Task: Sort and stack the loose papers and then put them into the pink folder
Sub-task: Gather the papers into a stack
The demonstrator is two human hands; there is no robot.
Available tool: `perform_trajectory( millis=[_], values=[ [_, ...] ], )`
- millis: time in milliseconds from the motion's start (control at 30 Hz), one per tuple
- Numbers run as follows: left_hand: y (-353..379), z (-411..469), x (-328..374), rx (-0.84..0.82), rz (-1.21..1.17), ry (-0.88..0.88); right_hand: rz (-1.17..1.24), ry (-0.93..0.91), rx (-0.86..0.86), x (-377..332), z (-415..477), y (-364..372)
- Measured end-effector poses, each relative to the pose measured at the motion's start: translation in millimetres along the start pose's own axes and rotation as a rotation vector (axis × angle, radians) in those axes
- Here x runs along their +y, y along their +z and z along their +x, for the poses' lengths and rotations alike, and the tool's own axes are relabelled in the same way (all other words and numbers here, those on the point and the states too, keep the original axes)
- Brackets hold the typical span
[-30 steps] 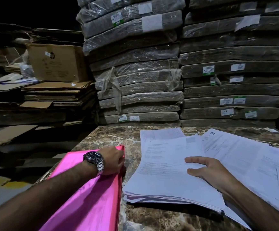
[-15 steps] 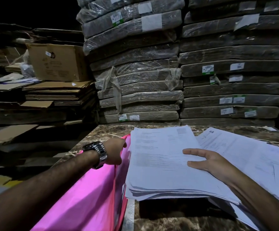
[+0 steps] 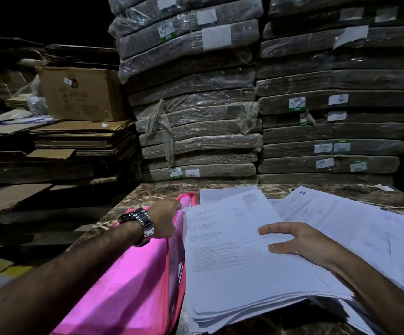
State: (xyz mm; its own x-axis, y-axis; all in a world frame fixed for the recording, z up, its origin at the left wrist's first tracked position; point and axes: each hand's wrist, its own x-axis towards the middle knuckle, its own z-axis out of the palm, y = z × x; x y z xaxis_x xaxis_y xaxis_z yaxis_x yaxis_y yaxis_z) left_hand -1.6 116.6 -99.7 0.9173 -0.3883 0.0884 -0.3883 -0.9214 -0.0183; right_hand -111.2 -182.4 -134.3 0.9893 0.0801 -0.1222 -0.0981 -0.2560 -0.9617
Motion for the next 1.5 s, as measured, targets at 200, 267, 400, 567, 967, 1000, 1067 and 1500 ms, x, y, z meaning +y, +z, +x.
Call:
perform_trajectory(
  millis=[200, 267, 400, 567, 967, 1000, 1067, 1500],
  values=[
    [5, -1, 13, -0.013, -0.051, 0.021, -0.005, -0.027, -0.020, -4, -3, 7],
    [7, 0, 14, -0.022, -0.050, 0.024, -0.004, -0.026, -0.004, -4, -3, 8],
    [11, 2, 19, -0.044, -0.041, 0.049, 0.027, -0.025, 0.054, -3, -3, 15],
    [9, 0, 27, -0.051, -0.049, 0.070, 0.029, -0.039, 0.129, -1, 0, 26],
    [11, -60, 32, -0.190, -0.090, 0.082, 0.095, 0.059, 0.173, 6, 3, 37],
    [12, -67, 31, -0.202, -0.085, 0.073, 0.095, 0.067, 0.182, 6, 3, 38],
    [14, -78, 26, -0.218, -0.087, 0.058, 0.086, 0.074, 0.203, 5, 2, 39],
    [24, -122, 28, -0.047, -0.069, 0.081, 0.133, 0.096, 0.243, -1, -1, 49]
  ],
)
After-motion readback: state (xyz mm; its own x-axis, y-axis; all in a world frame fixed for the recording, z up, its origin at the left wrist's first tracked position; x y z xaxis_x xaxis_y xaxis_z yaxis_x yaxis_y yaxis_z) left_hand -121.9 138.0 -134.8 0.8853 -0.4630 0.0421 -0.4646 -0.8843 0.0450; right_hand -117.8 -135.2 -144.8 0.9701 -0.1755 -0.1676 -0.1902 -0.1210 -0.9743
